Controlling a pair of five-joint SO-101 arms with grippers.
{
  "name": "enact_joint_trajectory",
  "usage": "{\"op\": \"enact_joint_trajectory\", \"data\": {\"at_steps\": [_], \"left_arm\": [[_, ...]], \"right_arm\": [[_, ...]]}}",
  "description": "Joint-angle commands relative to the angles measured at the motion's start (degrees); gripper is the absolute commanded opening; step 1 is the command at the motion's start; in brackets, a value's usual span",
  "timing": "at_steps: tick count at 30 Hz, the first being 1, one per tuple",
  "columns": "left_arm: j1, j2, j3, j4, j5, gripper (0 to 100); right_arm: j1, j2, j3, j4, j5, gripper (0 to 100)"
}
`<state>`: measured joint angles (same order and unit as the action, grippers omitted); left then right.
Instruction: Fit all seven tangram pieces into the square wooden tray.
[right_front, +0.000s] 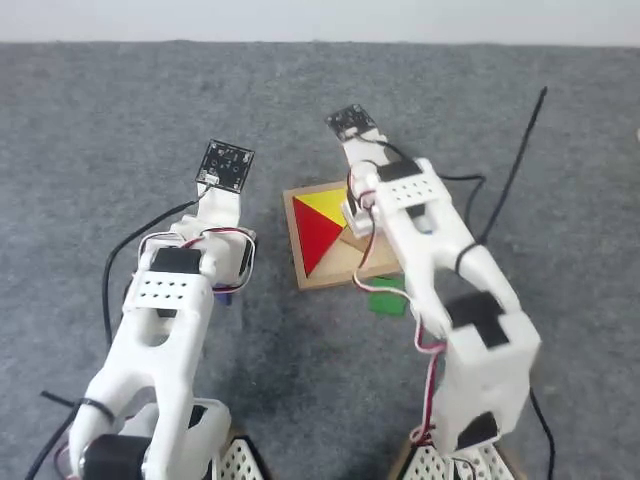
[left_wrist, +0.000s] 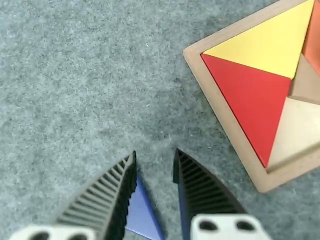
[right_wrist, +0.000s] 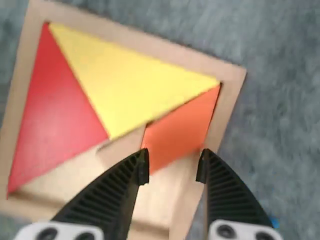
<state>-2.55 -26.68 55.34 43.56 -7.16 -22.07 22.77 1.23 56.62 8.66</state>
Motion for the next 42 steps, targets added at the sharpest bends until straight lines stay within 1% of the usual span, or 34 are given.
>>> {"op": "enact_joint_trajectory", "data": {"at_steps": [1,5,8,13,18,20,23,26,31,32,36,38,42], "left_arm": [[-0.18,0.0,-1.36,-1.23,0.18,13],[-0.18,0.0,-1.36,-1.23,0.18,13],[-0.18,0.0,-1.36,-1.23,0.18,13],[-0.26,0.0,-1.36,-1.23,0.18,13],[-0.26,0.0,-1.36,-1.23,0.18,13],[-0.26,-0.09,-1.36,-1.23,0.18,13],[-0.26,-0.09,-1.36,-1.23,0.18,13],[-0.26,-0.09,-1.36,-1.14,0.18,13],[-0.26,-0.09,-1.45,-0.44,0.18,13],[-0.26,-0.09,-1.54,-0.44,0.18,13],[-0.26,-0.09,-1.54,-0.44,0.18,13],[-0.26,-0.09,-1.54,-0.44,0.18,13],[-0.26,-0.09,-1.45,-0.44,0.18,13]], "right_arm": [[-0.57,3.38,-8.62,0.84,-4.48,18.0],[-0.13,9.89,-15.3,6.37,-10.99,18.0],[-0.04,14.29,-19.43,10.68,-13.89,18.0],[-0.66,17.1,-22.07,18.07,-14.86,17.7],[-0.92,17.27,-22.24,24.04,-13.27,17.7],[-1.63,17.45,-22.24,24.31,-11.78,17.7],[-2.33,17.1,-22.33,20.62,-11.87,17.9],[-2.42,17.54,-22.86,16.75,-15.12,18.0],[-3.21,17.54,-23.82,19.65,-15.65,17.7],[-4.18,17.45,-23.82,20.44,-15.3,17.7],[-10.15,17.45,-23.82,20.7,-9.67,17.7],[-12.35,17.45,-23.82,20.53,-9.58,17.7],[-11.12,17.45,-23.82,21.14,-9.58,17.7]]}}
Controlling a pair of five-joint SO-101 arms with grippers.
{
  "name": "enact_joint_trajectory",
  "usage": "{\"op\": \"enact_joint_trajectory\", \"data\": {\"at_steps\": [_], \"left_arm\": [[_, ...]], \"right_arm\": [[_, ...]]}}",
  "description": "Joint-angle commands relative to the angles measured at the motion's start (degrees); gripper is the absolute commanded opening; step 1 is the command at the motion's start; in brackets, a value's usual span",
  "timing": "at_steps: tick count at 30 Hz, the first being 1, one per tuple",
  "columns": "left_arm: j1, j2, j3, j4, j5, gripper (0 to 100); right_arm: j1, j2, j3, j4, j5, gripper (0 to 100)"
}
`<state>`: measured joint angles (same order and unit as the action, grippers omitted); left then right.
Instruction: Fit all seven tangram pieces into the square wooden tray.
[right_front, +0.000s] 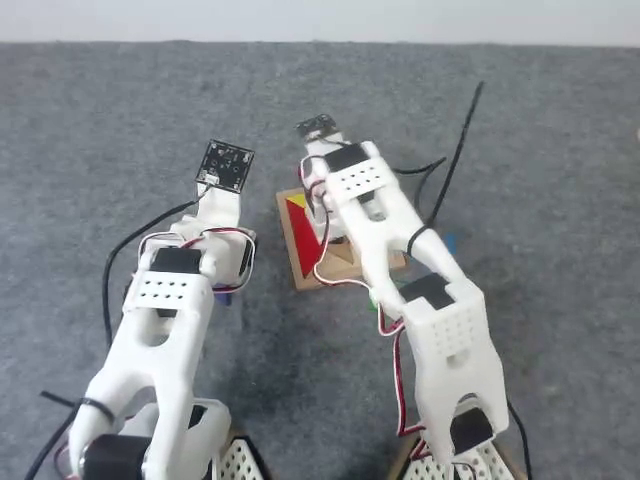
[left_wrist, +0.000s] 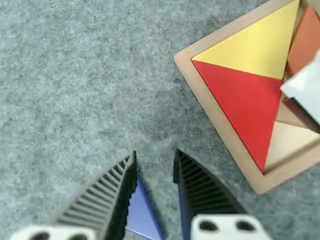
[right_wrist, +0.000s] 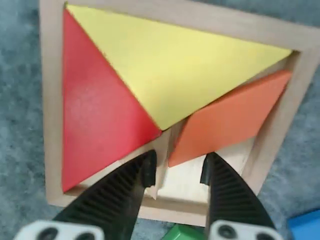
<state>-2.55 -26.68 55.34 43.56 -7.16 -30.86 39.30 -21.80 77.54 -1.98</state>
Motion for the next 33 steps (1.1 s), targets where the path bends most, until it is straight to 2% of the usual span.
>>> {"op": "enact_joint_trajectory", "data": {"at_steps": [1,13,25,33], "left_arm": [[-0.26,-0.09,-1.45,-0.44,0.18,13],[0.0,-0.09,-1.45,-0.53,0.18,13],[0.09,-0.09,-1.45,-0.53,0.18,13],[0.09,-0.09,-1.45,-0.53,0.18,13]], "right_arm": [[-1.27,0.84,-0.88,0.57,0.97,17.7],[7.52,0.92,-9.05,-0.48,-7.47,17.7],[7.96,3.03,-13.89,-4.09,-9.14,17.7],[7.96,7.34,-13.89,4.18,-11.6,17.7]]}}
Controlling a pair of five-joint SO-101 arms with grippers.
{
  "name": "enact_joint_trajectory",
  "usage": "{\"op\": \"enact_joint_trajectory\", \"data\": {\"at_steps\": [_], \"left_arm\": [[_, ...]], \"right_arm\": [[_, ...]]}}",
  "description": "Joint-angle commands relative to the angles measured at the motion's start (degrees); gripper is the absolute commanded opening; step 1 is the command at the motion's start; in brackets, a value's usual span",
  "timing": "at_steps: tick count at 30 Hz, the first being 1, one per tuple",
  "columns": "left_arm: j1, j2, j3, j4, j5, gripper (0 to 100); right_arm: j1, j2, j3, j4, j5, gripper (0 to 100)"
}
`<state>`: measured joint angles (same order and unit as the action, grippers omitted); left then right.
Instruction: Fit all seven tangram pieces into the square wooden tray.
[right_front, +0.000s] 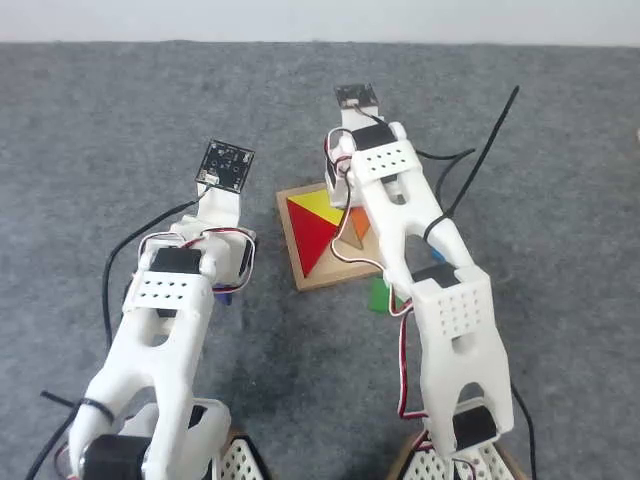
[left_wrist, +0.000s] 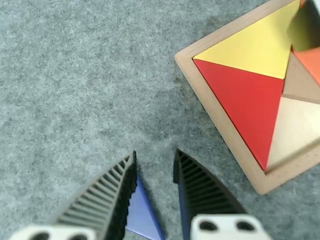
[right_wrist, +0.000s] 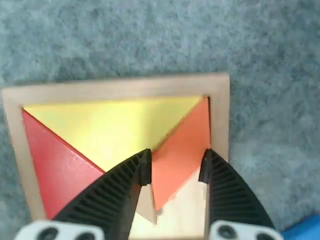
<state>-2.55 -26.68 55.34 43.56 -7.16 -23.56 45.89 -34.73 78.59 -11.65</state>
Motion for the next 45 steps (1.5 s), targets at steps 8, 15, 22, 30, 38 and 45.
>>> {"op": "enact_joint_trajectory", "data": {"at_steps": [8,15,22,30,38,45], "left_arm": [[0.09,-0.09,-1.45,-0.53,0.18,13],[0.09,-0.09,-1.45,-0.53,0.18,13],[0.09,-0.09,-1.45,-0.53,0.18,13],[0.0,-0.09,-1.45,-0.53,0.18,13],[0.09,-0.09,-1.45,-0.53,0.18,13],[0.09,-0.09,-1.45,-0.53,0.18,13]], "right_arm": [[0.57,2.77,-0.97,7.08,0.09,17.7],[-1.71,1.19,-1.14,9.54,-0.26,17.7],[-2.33,-3.38,-1.14,5.76,-0.26,17.7],[-2.68,-0.92,-1.14,5.05,-0.35,17.7],[-4.44,-7.6,-1.05,5.32,-0.35,17.7],[-5.58,-6.55,-0.88,3.91,-0.35,17.7]]}}
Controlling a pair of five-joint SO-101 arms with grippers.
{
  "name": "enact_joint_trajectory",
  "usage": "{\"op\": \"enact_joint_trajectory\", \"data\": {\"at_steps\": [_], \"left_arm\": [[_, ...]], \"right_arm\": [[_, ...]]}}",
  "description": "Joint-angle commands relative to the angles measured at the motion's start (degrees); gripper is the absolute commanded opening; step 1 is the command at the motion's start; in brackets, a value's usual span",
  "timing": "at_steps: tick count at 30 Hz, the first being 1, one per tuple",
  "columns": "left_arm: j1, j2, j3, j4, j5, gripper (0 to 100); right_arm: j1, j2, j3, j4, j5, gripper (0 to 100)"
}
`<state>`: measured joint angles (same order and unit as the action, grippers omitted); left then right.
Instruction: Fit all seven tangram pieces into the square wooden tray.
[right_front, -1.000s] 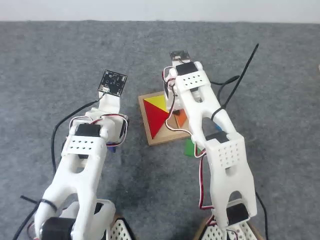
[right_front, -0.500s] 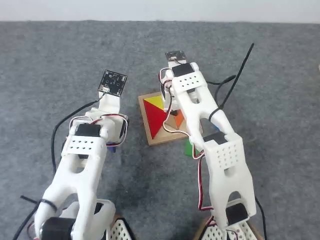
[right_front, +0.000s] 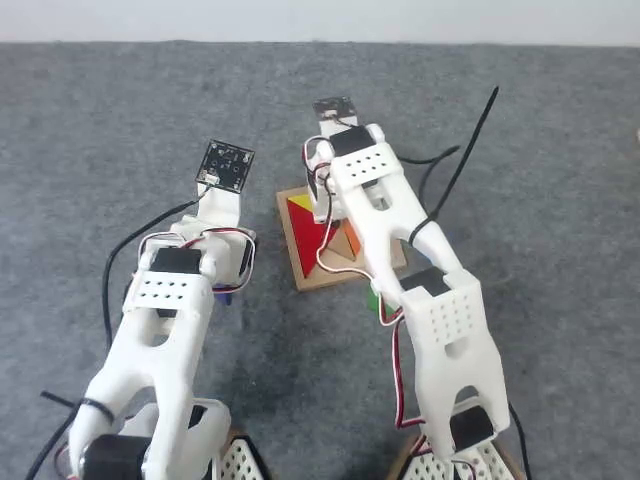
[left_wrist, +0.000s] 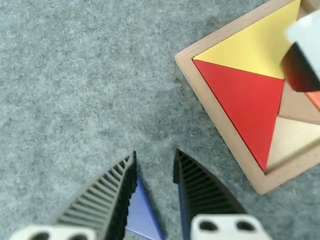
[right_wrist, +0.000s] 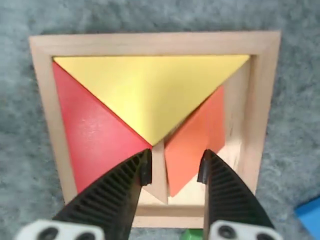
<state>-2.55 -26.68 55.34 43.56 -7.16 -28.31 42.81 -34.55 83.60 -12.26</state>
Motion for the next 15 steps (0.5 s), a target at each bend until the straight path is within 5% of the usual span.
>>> {"op": "enact_joint_trajectory", "data": {"at_steps": [1,15], "left_arm": [[0.09,-0.09,-1.45,-0.53,0.18,13],[0.09,-0.09,-1.45,-0.53,0.18,13]], "right_arm": [[-0.75,-3.03,-1.05,-1.45,0.26,17.7],[5.14,3.91,-0.97,-0.4,0.26,17.7]]}}
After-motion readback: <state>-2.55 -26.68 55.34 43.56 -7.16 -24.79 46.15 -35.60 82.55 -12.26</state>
